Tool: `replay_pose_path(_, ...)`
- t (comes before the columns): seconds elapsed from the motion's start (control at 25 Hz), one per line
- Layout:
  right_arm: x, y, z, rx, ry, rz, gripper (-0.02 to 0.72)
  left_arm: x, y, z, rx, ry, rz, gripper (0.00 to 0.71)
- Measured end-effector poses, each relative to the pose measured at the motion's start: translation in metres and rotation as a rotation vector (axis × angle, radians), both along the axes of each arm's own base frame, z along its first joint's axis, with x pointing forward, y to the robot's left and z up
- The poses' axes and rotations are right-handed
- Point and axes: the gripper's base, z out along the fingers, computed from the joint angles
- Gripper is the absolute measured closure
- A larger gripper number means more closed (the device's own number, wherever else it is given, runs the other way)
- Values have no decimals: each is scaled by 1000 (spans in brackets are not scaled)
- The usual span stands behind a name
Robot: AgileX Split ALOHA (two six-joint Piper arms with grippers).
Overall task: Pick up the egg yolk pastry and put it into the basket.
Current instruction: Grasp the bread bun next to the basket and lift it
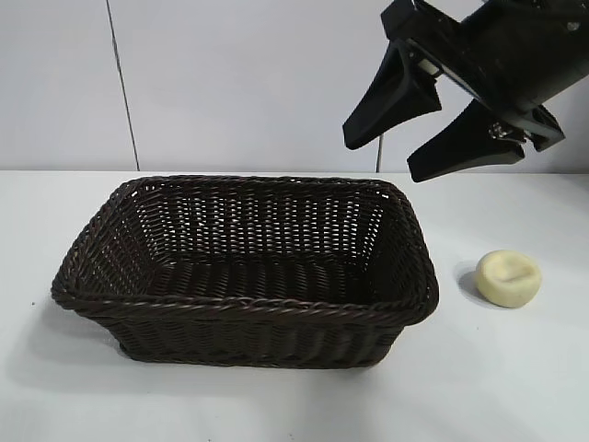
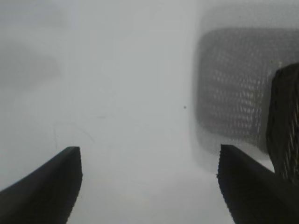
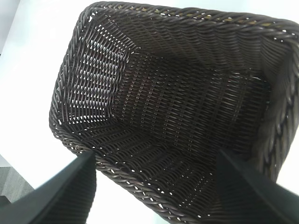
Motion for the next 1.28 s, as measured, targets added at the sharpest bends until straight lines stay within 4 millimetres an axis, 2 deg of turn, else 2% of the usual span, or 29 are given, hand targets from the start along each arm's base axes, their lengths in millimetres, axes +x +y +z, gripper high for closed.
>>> replay_pose_path(0.28,0,0,0,0,0,0,187,-108,3,2,0,-16,-4,136)
replay_pose_path(0.48,0,0,0,0,0,0,187,-184,6,-18,-8,-49,23,136)
replay_pose_path(0.6,0,0,0,0,0,0,187,-215,6,-30,-12,-115,29,136)
replay_pose_path(0.88,0,0,0,0,0,0,187,-258,8,-54,-22,-313,30,136)
replay_pose_path(1.16,0,0,0,0,0,0,187,-277,8,-48,-28,-454,30,136)
replay_pose_path(1.28,0,0,0,-3,0,1,187,-293,9,-44,-33,-569,30,136)
